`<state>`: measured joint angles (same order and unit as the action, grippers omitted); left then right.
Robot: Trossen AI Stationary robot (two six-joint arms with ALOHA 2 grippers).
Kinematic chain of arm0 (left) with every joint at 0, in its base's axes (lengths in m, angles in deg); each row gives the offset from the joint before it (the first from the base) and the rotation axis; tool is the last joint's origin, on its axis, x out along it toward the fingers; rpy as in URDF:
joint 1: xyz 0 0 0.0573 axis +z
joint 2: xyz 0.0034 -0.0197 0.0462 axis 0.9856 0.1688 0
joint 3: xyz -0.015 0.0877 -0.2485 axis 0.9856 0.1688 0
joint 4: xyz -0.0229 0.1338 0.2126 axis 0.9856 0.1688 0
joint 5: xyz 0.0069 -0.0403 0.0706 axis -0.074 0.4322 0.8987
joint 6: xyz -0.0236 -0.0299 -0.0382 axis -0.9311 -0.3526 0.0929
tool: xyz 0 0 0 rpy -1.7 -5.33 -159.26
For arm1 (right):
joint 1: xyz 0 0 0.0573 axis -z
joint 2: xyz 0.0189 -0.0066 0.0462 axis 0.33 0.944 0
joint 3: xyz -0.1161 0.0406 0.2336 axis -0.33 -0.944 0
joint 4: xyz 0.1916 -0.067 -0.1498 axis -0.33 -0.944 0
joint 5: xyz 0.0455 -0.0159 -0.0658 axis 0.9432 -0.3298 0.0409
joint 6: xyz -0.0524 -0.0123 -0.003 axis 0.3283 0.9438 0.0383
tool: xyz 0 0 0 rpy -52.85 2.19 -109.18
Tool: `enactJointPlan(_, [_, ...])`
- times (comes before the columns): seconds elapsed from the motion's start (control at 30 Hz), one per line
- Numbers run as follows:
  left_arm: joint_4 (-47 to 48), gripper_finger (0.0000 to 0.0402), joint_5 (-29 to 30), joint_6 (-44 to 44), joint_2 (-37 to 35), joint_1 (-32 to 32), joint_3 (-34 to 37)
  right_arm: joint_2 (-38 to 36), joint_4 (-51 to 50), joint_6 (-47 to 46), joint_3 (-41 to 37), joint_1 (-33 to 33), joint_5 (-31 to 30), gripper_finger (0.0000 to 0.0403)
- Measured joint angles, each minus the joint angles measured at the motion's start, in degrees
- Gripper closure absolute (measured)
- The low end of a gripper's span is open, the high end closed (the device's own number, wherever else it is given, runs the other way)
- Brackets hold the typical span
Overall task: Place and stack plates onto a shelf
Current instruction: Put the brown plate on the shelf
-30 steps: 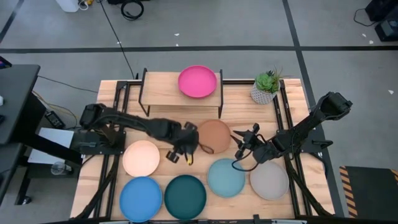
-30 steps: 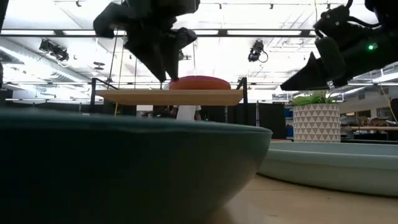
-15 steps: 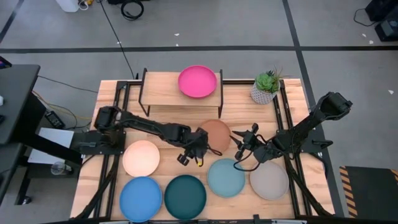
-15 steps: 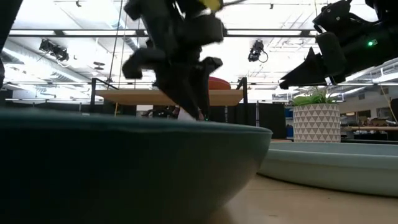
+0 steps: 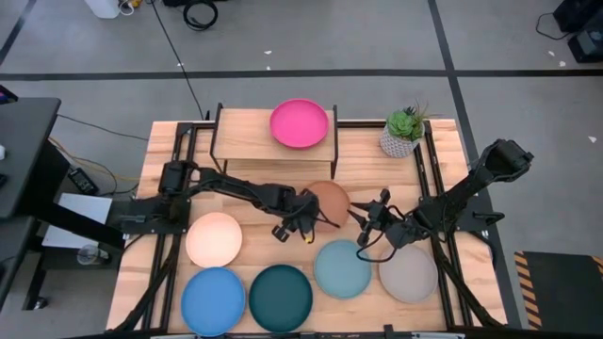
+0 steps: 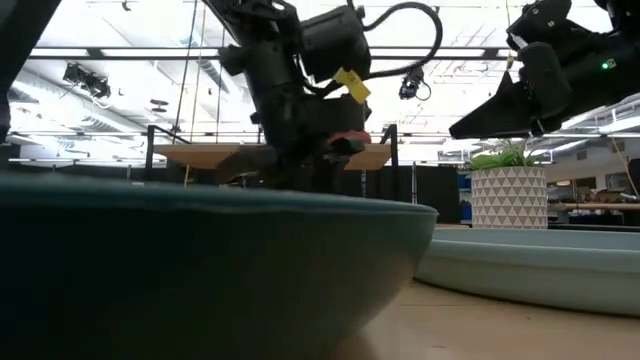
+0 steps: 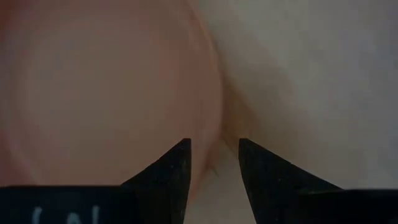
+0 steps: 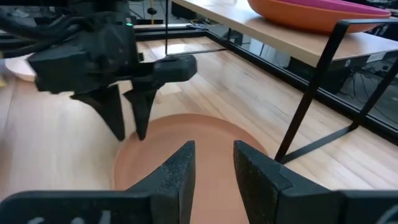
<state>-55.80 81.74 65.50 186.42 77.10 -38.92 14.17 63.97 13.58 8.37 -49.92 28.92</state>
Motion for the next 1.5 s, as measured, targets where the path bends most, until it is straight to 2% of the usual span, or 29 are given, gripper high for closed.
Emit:
enactJointPlan(0.17, [-0.4, 0.0279, 0.9, 1.4, 0.8, 0.2, 0.0, 0.1, 0.1, -0.2, 0.0, -0.4, 0.0, 0.0287])
enactJointPlan(0.37, [1.3, 0.0381, 2.3, 1.6, 1.2, 0.0, -0.1, 0.2, 0.3, -0.2, 0.0, -0.5, 0.0, 0.0287])
enactJointPlan(0.4, [1.9, 0.0386, 2.6, 1.4, 1.1, 0.0, -0.1, 0.2, 0.3, -0.2, 0.0, -0.5, 0.0, 0.0287])
enactJointPlan(0.53, [8.4, 0.0387, 2.3, -1.8, -1.5, -1.7, -0.9, 0.3, 0.0, -0.2, 0.0, -0.5, 0.0, 0.0287])
enactJointPlan(0.7, [23.1, 0.0387, -3.7, -13.1, -6.5, -3.5, -7.5, 0.3, 0.5, 0.3, 0.0, -0.7, 0.0, 0.0287])
enactJointPlan(0.9, [32.0, 0.0387, -3.9, -22.2, -15.3, -5.4, -12.8, 0.3, 0.9, 0.3, 0.0, -0.8, 0.0, 0.0287])
enactJointPlan(0.97, [33.2, 0.0387, -2.2, -23.7, -18.7, -5.5, -13.3, 0.3, 0.8, 0.3, 0.0, -0.8, 0.0, 0.0287])
enactJointPlan(1.2, [33.1, 0.0387, 9.6, -24.0, -28.9, -1.3, -13.1, 0.3, 0.8, 0.1, 0.0, -0.8, 0.0, 0.0287])
enactJointPlan(1.33, [35.0, 0.0386, 12.9, -23.5, -31.9, 3.5, -13.0, 0.3, 0.8, -0.1, 0.0, -0.8, 0.3, 0.0287])
enactJointPlan(1.5, [39.8, 0.0386, 15.7, -23.6, -32.3, 12.1, -12.9, 0.3, 0.8, -0.6, 0.0, -0.9, 0.5, 0.0287])
